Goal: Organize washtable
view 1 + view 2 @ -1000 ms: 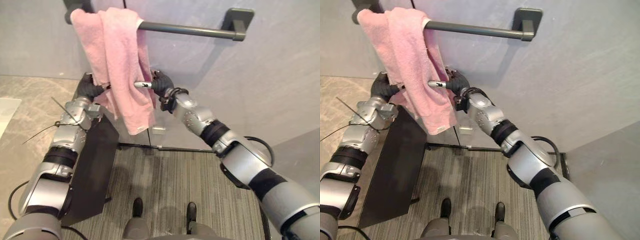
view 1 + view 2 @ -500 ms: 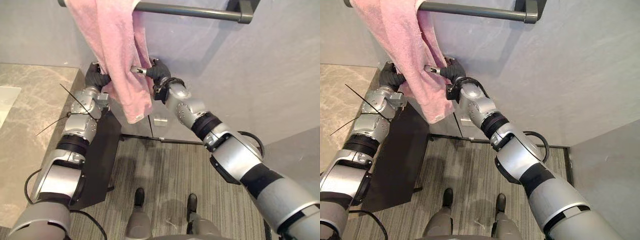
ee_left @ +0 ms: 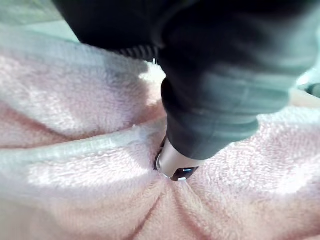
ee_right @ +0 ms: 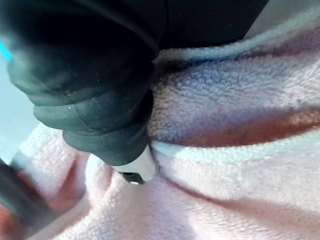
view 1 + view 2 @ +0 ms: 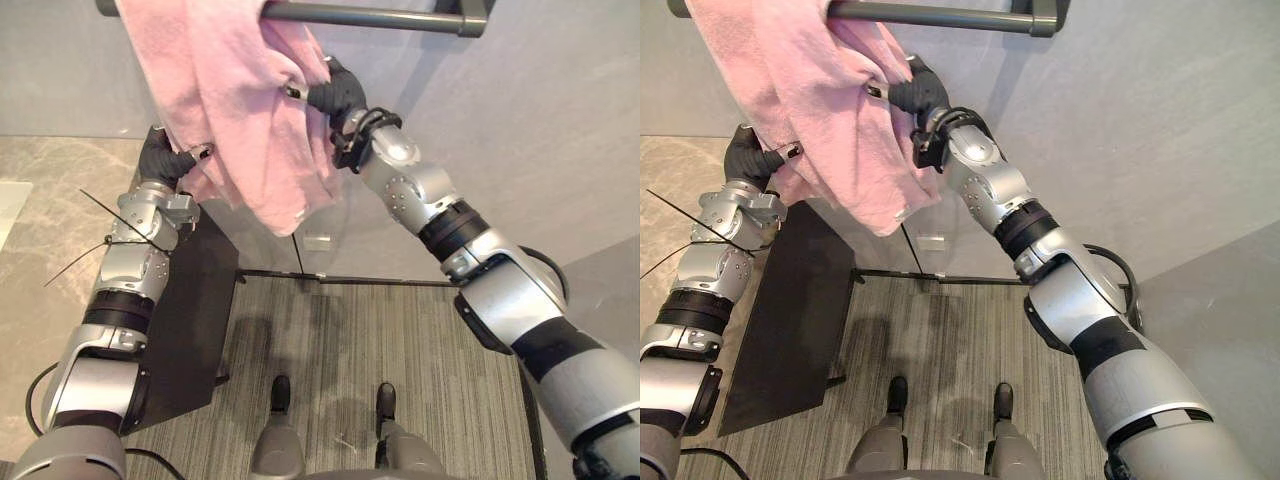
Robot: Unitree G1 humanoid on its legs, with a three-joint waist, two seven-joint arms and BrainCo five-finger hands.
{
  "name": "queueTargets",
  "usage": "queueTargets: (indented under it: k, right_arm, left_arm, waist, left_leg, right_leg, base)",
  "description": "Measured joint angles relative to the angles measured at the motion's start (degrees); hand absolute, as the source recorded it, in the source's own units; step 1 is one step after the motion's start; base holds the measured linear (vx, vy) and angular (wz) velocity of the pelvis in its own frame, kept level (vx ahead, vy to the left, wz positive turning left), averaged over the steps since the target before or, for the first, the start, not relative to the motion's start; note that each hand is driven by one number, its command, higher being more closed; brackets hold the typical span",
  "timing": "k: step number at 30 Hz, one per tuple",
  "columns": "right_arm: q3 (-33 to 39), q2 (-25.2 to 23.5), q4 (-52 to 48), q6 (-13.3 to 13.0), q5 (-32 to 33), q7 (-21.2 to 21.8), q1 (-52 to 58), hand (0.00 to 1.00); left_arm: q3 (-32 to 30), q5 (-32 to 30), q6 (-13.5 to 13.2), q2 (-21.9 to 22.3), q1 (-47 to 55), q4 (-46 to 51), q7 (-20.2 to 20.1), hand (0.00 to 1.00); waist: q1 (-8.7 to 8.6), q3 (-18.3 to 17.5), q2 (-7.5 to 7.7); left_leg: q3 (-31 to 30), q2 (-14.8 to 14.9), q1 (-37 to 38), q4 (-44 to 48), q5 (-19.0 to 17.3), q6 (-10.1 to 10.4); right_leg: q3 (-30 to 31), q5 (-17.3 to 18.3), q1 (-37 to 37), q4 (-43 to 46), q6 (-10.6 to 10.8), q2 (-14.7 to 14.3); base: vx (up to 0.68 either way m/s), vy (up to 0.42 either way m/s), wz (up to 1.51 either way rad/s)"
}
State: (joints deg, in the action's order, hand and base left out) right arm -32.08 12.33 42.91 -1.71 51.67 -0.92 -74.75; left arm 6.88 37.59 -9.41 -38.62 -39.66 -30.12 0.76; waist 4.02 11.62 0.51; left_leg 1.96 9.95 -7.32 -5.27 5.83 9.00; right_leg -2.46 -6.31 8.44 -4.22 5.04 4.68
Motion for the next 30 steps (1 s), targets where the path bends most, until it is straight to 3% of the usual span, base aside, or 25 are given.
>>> queueTargets:
  k: [9, 14, 24, 30]
  right_arm:
    - [-0.6, 5.7, -11.8, 0.0, -0.9, 1.5, 6.9, 1.0]
    - [-0.6, 7.6, -18.3, -0.5, -1.8, 2.5, 14.7, 1.0]
    - [-0.3, 7.6, -19.8, -0.7, -2.2, 2.6, 20.3, 1.0]
    - [-0.1, 7.6, -19.7, -0.7, -2.8, 2.6, 20.3, 1.0]
  left_arm:
    - [-0.2, -0.1, -0.9, 0.1, 2.9, 3.6, -1.6, 1.0]
    - [-0.4, -0.2, -1.0, 0.2, 5.2, 5.1, -2.0, 1.0]
    - [-0.6, -1.2, -1.0, 0.7, 6.2, 5.1, -2.0, 1.0]
    - [-1.0, -1.2, -1.0, 0.7, 6.1, 5.0, -2.0, 1.0]
  waist:
    - [-1.87, -0.3, 0.52]
    - [-1.89, -0.8, 1.3]
    - [-1.69, -2.1, 3.25]
    - [-1.57, -2.1, 3.24]
  left_leg:
    - [1.3, 0.0, 0.2, 0.0, 0.0, 0.0]
    - [1.5, 0.0, 0.6, 0.0, 0.0, 0.0]
    - [1.4, -0.1, 1.2, 0.0, 0.0, 0.0]
    - [1.3, -0.2, 1.2, 0.0, 0.0, 0.0]
  right_leg:
    - [1.3, -0.4, 0.7, -0.1, 0.1, -0.1]
    - [1.6, -0.5, 0.5, -0.1, 0.1, -0.1]
    - [2.3, -0.6, -0.1, -0.1, 0.3, 0.0]
    - [2.1, -0.6, -0.1, -0.1, 0.3, 0.1]
  base:
    - [-0.01, 0.005, -0.09]
    - [0.0, 0.0, 0.0]
    - [-0.03, 0.003, 0.0]
    - [0.0, 0.0, 0.0]
